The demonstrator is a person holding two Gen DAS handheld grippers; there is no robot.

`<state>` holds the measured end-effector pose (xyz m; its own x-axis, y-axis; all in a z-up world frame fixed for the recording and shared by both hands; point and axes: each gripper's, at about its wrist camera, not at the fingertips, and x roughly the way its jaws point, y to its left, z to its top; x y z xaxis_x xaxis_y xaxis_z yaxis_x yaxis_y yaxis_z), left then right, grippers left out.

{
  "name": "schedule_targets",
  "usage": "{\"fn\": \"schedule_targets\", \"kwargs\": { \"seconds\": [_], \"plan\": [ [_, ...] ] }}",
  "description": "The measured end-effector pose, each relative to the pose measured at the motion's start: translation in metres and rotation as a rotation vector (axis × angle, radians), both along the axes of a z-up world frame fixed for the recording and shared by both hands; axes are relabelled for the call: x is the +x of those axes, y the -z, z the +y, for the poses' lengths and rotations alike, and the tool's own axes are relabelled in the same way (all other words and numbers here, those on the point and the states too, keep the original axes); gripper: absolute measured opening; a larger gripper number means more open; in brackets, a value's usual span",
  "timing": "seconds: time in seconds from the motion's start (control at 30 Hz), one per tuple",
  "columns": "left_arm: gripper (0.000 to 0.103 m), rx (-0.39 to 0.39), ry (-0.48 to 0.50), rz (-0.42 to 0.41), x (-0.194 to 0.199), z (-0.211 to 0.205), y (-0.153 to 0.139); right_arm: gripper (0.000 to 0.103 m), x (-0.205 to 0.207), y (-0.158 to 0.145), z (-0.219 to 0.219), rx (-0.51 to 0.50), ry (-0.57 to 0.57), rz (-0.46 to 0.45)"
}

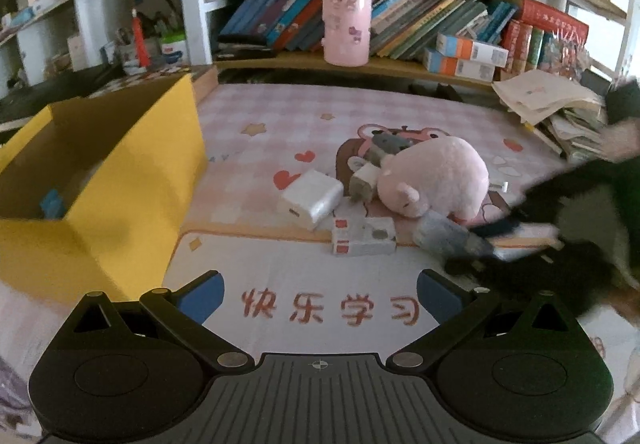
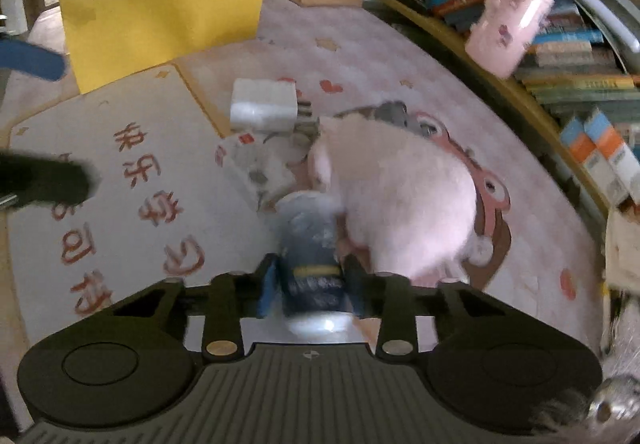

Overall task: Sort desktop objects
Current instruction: 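Close the right tool around the spray bottle and lift it, then grasp the small white-and-red stapler box with the left tool while the right tool holds the bottle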

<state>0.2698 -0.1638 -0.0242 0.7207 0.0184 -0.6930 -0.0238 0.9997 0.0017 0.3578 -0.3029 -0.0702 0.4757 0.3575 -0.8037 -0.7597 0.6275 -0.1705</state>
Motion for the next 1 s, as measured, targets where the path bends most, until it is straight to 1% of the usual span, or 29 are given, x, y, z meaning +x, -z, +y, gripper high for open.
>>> {"fn": "schedule_targets", "kwargs": {
  "seconds": [0.1, 0.2, 0.27, 0.33, 0.37, 0.43, 0.47, 0.53, 0.6, 0.67, 0.73, 0.87, 0.93, 1.0],
  "plan": [
    [0.103, -0.009, 0.008, -0.01, 0.014, -0.005, 0.005, 0.03, -0.013, -0.002, -0.019, 0.04, 0.096, 0.044],
    [0.102, -0.002, 0.036, 0.002, 0.031, -0.013, 0.015, 0.03, -0.025, -0.003, -0.033, 0.079, 0.211, 0.086],
    [0.098, 0.013, 0.049, 0.011, 0.043, -0.018, 0.021, 0.03, -0.035, -0.004, -0.039, 0.101, 0.277, 0.102],
    [0.094, 0.019, 0.053, 0.019, 0.054, -0.023, 0.027, 0.03, -0.047, -0.004, -0.042, 0.113, 0.314, 0.103],
    [0.091, 0.021, 0.056, 0.021, 0.059, -0.025, 0.03, 0.03, -0.051, -0.004, -0.043, 0.118, 0.323, 0.102],
    [0.08, 0.023, 0.056, 0.031, 0.067, -0.027, 0.036, 0.031, -0.057, -0.004, -0.045, 0.131, 0.338, 0.106],
    [0.077, 0.027, 0.055, 0.041, 0.072, -0.028, 0.04, 0.031, -0.059, -0.004, -0.046, 0.137, 0.341, 0.109],
    [0.068, 0.036, 0.049, 0.058, 0.077, -0.03, 0.045, 0.031, -0.06, -0.003, -0.046, 0.142, 0.342, 0.111],
    [0.067, 0.037, 0.045, 0.065, 0.08, -0.031, 0.049, 0.031, -0.06, -0.003, -0.046, 0.139, 0.345, 0.108],
    [0.064, 0.044, 0.049, 0.066, 0.081, -0.032, 0.051, 0.034, -0.061, -0.004, -0.047, 0.133, 0.344, 0.097],
    [0.056, 0.035, 0.06, 0.047, 0.079, -0.033, 0.052, 0.036, -0.063, -0.004, -0.045, 0.118, 0.338, 0.082],
    [0.053, 0.022, 0.073, 0.036, 0.077, -0.031, 0.052, 0.037, -0.056, -0.002, -0.042, 0.107, 0.33, 0.081],
    [0.053, 0.002, 0.069, 0.049, 0.075, -0.027, 0.05, 0.037, -0.052, -0.001, -0.04, 0.101, 0.322, 0.082],
    [0.053, -0.044, 0.065, 0.05, 0.068, -0.021, 0.044, 0.036, -0.049, 0.0, -0.039, 0.094, 0.315, 0.092]
  ]
}}
